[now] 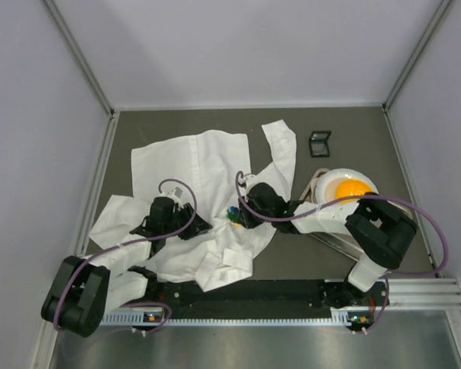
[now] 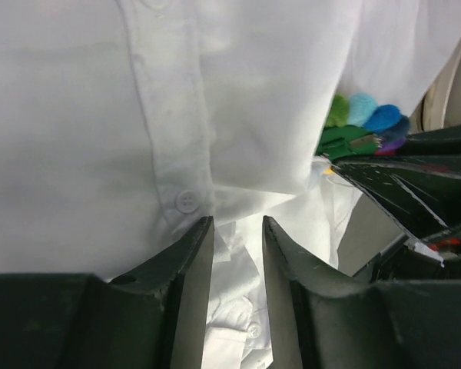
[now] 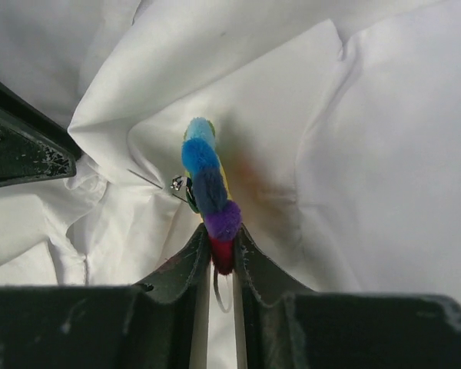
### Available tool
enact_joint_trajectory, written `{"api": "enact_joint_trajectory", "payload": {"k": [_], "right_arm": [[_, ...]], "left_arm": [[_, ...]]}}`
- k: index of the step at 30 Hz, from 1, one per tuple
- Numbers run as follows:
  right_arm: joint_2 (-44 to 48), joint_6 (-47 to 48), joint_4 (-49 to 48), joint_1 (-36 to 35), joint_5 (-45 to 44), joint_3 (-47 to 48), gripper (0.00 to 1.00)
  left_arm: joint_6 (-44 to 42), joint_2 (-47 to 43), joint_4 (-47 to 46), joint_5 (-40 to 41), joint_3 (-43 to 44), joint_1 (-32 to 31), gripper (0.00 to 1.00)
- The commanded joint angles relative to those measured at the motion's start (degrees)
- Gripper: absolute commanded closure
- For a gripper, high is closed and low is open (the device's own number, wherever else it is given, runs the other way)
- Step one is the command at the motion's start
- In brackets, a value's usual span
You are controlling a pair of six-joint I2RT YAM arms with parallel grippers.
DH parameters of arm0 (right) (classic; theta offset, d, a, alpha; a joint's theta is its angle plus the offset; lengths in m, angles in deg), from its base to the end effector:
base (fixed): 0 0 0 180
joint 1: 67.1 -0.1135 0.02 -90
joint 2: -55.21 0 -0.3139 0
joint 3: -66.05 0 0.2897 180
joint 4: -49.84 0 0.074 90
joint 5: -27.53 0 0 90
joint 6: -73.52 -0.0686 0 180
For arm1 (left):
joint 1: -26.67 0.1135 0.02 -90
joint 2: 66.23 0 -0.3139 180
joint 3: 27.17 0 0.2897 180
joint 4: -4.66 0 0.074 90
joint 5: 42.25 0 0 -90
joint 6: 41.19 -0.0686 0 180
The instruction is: Remove the brooch from the garment
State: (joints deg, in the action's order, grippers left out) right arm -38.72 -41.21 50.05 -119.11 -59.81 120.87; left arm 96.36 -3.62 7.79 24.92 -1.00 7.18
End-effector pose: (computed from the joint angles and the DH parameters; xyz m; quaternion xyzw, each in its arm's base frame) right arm 0.2293 0.2987 0.1536 -0.2227 0.8757 0.2820 0.3224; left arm 0.1933 -0.0966 0.1327 -0.1332 0.8808 -0.3799 0.2493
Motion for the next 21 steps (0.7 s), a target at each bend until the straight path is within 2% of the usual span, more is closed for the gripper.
{"api": "enact_joint_trajectory", "payload": {"k": [1,11,14,18,21], "right_arm": [[-0.5,1.5,7.4,-1.8,-3.5,7.0,0.9],[-8.5,5.2,27.9,-5.7,-15.2,20.8,1.0],[-10.9,6.5,32.0,-7.7,-21.0,23.3,1.0],[-13.6,7.2,38.2,-9.9,-32.9,26.6,1.0],[-13.9,7.2,41.4,-10.7,-37.5,26.9,1.0]], "left_arm": [[2.7,-0.6,5.5,5.7,0.1,0.1,0.62],[4.0,-0.4,8.6,8.3,-0.8,0.1,0.59],[4.0,-0.2,8.6,8.2,-0.7,0.1,0.57],[3.9,-0.1,8.6,9.3,-0.8,0.1,0.56],[3.9,-0.2,8.9,10.3,-0.8,0.1,0.55]]}}
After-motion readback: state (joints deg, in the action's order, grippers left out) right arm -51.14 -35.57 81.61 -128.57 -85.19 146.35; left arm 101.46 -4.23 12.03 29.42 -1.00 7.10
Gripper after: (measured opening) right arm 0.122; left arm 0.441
